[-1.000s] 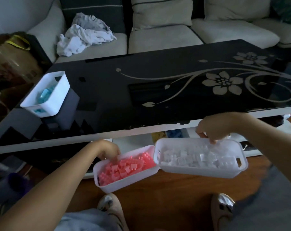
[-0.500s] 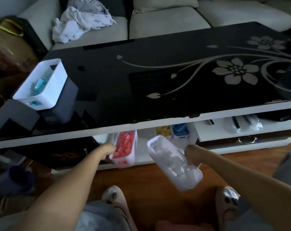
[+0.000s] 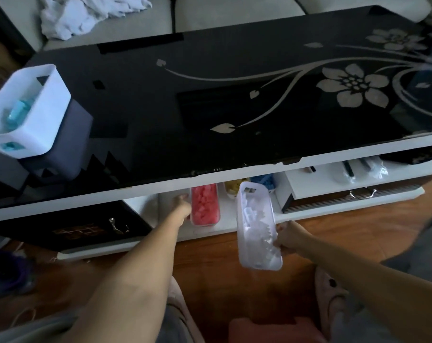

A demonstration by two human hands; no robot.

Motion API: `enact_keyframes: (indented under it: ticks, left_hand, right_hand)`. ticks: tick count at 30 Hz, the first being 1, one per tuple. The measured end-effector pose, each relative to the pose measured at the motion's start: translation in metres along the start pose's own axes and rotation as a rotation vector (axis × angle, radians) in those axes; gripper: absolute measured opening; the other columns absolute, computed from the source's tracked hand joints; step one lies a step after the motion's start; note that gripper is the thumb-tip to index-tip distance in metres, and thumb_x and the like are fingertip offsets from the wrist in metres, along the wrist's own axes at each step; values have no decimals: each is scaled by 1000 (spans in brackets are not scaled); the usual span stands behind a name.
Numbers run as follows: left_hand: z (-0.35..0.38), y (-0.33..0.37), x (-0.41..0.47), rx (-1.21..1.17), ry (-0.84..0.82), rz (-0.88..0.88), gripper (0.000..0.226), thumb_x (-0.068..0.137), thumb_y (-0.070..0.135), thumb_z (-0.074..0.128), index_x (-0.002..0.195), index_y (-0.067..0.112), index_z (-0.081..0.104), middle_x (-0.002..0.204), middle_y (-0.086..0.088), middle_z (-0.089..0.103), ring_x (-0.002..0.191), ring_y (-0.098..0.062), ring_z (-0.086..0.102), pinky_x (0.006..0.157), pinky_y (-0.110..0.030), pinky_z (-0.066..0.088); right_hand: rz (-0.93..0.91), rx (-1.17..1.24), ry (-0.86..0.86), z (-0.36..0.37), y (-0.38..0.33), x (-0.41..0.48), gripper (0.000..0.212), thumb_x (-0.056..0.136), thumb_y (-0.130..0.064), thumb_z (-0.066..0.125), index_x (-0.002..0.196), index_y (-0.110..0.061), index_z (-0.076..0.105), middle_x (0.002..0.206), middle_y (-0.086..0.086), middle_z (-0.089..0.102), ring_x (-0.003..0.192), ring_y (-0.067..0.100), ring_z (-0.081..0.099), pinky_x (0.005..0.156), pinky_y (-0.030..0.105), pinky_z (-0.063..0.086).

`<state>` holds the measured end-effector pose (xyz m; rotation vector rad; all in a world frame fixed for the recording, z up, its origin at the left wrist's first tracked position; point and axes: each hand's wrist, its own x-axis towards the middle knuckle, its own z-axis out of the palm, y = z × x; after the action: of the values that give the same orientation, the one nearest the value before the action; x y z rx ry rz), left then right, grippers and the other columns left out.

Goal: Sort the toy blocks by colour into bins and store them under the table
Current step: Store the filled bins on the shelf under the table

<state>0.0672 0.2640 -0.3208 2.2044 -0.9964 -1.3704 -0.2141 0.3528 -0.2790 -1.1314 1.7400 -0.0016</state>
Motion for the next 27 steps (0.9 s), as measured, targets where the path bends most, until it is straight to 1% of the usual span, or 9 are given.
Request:
enact_keyframes:
  ticks: [4,7,10,14,17,19,21,23,27]
  left_hand:
    - [3,0,-15,78,-280,-231,25,92,5,55,115,-6,56,87,-15,64,62,-23,66,55,-32,58]
    - [7,-3,-15,-24,-322,-234,19,92,-5,50,110,-8,56,77,-17,63,47,-18,65,47,-26,56]
    - [18,-1,-9,-114,-203,-146,21,91,-4,54,110,-10,57,77,-16,62,59,-18,64,46,-23,55]
    - [33,11,3,-77,-129,-9,27,92,3,55,117,-3,54,78,-7,60,61,-11,56,47,-17,49]
    - [35,15,6,-103,-146,44,31,95,5,50,126,3,52,103,-12,64,82,-19,60,71,-30,52]
    - [26,13,0,-209,-206,-10,34,97,10,49,129,2,48,121,-20,59,101,-29,61,78,-35,52]
    - [10,9,-17,-258,-361,-134,47,96,33,53,127,-2,48,118,-24,62,94,-32,65,75,-37,55]
    - [-15,1,-35,-189,-583,-243,71,87,61,45,116,-3,53,113,-25,65,89,-32,69,72,-36,57]
    - [-55,-22,-55,-198,-765,-243,72,81,67,34,110,4,53,117,-22,65,98,-27,67,80,-29,54]
  right_hand:
    - [-1,55,84,1,-17,-3,11,80,4,56,87,-5,59,87,14,65,75,24,67,67,34,60]
    - [-25,35,78,-6,-29,-1,15,81,2,58,96,-1,59,84,10,63,72,19,66,62,28,59]
    - [-54,21,94,-17,-38,1,25,79,0,62,103,0,60,71,2,56,58,10,56,49,18,49]
    - [-36,75,118,-22,-43,10,13,87,-1,54,99,-5,57,86,8,62,78,21,65,74,35,58]
    - [-63,63,137,-23,-50,14,8,86,-1,55,92,-7,56,90,11,62,89,28,66,81,40,57]
    - [-102,75,133,-20,-60,15,12,82,1,59,89,-7,54,78,6,58,75,22,63,70,34,58]
    - [-143,82,109,-12,-73,15,16,80,2,61,91,-9,53,73,3,54,66,18,59,61,28,57]
    - [-174,92,66,2,-91,17,15,83,2,58,94,-7,55,73,4,54,66,18,59,64,29,58]
    - [-242,67,33,35,-133,27,24,84,1,53,107,6,59,69,5,53,57,14,55,54,24,53]
